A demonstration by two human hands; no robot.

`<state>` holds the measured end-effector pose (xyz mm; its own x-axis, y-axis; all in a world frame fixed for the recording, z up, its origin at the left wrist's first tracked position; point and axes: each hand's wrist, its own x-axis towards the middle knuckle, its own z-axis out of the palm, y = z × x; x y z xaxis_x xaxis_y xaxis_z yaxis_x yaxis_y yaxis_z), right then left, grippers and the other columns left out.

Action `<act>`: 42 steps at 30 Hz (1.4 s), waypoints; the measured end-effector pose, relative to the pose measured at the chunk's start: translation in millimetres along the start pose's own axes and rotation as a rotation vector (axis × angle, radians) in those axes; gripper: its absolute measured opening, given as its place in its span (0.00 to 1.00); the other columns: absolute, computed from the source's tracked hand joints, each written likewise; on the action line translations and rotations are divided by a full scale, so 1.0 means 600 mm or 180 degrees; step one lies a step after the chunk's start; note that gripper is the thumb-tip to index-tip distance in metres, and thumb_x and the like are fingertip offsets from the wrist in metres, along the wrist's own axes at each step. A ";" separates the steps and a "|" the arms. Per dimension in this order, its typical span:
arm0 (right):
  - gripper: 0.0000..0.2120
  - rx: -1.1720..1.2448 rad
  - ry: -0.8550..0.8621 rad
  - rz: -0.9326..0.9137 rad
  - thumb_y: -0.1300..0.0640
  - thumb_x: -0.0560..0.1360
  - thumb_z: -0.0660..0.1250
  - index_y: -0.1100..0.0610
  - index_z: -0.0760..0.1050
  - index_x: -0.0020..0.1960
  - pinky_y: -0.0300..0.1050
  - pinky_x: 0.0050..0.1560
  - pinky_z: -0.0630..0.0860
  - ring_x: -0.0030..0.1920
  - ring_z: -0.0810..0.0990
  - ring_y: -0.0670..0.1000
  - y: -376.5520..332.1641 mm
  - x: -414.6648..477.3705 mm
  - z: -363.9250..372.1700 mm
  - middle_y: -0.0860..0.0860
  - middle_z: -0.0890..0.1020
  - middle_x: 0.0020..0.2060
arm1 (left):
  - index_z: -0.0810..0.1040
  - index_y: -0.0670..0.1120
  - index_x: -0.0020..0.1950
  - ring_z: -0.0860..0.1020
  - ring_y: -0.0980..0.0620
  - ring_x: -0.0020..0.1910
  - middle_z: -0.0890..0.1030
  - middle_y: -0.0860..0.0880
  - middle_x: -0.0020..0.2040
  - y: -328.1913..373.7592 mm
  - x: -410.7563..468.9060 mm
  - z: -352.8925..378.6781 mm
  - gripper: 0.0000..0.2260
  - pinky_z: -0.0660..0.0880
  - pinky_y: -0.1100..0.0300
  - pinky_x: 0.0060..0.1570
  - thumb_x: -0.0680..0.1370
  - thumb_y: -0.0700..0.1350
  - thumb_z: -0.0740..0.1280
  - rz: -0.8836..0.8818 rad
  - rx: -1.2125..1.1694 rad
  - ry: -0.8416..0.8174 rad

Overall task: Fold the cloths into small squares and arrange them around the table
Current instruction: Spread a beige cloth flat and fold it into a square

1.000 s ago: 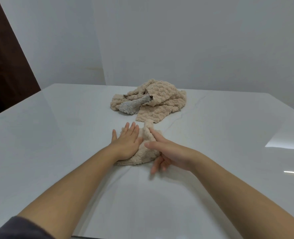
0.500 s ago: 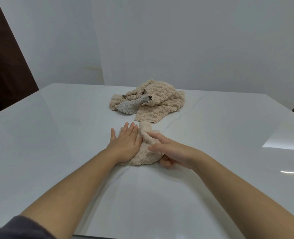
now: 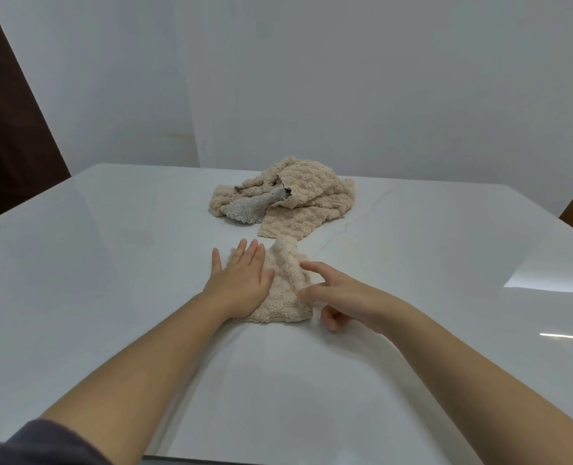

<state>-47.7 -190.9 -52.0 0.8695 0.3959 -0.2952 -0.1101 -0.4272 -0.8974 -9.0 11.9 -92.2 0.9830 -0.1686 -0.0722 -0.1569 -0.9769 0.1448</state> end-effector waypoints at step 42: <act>0.30 -0.3033 0.0959 -0.0173 0.45 0.83 0.43 0.57 0.41 0.80 0.64 0.74 0.36 0.78 0.38 0.52 0.020 0.082 0.049 0.50 0.43 0.80 | 0.42 0.45 0.80 0.39 0.54 0.78 0.42 0.50 0.80 -0.003 -0.031 -0.011 0.28 0.38 0.46 0.75 0.83 0.56 0.43 -0.0144 -0.0242 0.0025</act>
<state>-20.2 -152.4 -86.8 0.9622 0.2682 -0.0477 0.2506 -0.9401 -0.2310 -26.2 17.7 -84.4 0.9897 -0.1232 -0.0727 -0.1050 -0.9707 0.2160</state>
